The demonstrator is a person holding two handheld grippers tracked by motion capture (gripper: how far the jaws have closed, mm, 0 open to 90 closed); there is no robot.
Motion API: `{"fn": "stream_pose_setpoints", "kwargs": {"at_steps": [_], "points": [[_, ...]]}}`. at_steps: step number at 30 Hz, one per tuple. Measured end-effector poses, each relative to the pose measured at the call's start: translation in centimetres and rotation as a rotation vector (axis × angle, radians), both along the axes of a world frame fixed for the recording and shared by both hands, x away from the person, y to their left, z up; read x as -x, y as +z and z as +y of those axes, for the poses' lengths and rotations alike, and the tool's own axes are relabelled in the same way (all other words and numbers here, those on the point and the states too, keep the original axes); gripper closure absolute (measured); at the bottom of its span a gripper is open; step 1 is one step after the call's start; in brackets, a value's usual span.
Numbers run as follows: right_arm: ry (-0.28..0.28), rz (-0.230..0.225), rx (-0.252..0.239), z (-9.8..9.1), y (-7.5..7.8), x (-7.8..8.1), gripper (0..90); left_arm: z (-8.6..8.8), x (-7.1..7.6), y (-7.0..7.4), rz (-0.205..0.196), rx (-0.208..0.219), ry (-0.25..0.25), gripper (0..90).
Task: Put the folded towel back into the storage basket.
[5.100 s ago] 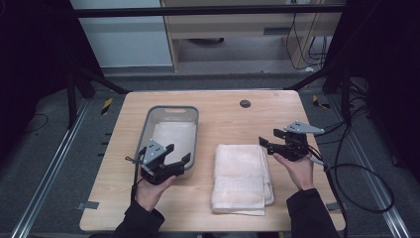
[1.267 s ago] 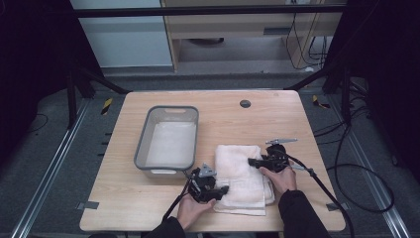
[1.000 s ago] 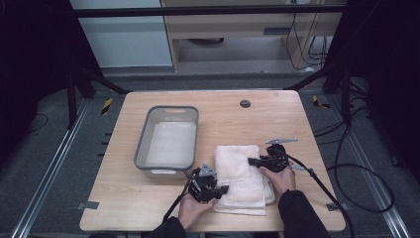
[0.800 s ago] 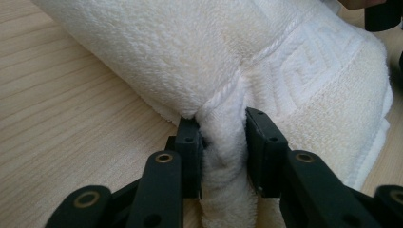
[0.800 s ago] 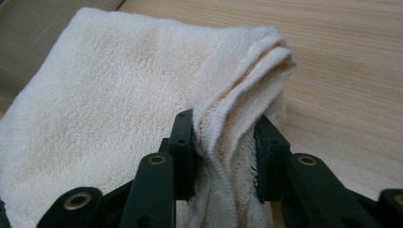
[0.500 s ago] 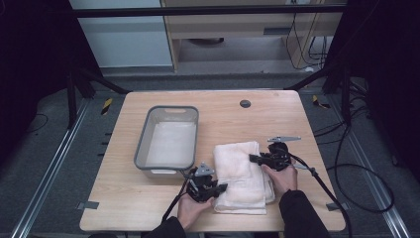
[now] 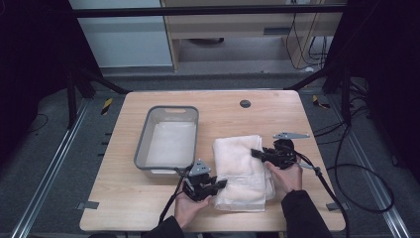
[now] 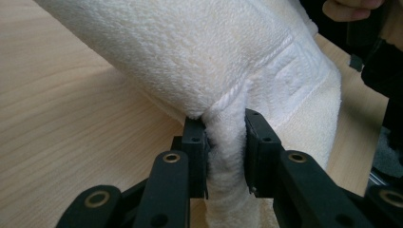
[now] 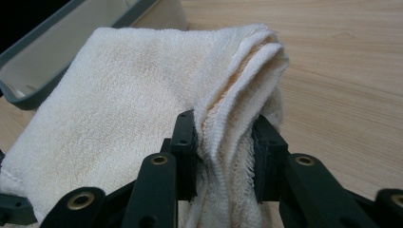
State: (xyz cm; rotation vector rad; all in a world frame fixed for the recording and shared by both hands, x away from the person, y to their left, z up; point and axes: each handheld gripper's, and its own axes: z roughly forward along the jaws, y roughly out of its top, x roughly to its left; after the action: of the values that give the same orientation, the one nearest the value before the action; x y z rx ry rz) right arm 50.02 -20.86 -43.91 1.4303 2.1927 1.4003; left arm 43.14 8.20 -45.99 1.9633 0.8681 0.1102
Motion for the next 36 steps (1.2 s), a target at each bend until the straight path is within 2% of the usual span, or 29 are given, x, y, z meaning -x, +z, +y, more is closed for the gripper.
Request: {"fn": "stream_pose_setpoints", "kwargs": {"at_steps": [7, 15, 22, 36], "points": [[-0.003, -0.043, -0.001, 0.1, 1.4, 0.5, 67.6, 0.2, 0.3, 1.2, -0.031, 0.024, -0.001, 72.8], [-0.008, -0.063, -0.03, 0.0, 2.3, 0.8, 67.6, 0.4, 0.7, 2.3, -0.068, 0.039, -0.001, 73.0], [-0.008, -0.094, -0.032, 0.1, 3.2, 1.0, 67.5, 0.7, 0.8, 3.2, -0.086, 0.06, 0.006, 73.0], [-0.012, -0.142, -0.061, 0.7, 4.7, 1.0, 67.5, 1.4, 1.0, 4.8, -0.145, 0.069, 0.017, 73.1]]}}
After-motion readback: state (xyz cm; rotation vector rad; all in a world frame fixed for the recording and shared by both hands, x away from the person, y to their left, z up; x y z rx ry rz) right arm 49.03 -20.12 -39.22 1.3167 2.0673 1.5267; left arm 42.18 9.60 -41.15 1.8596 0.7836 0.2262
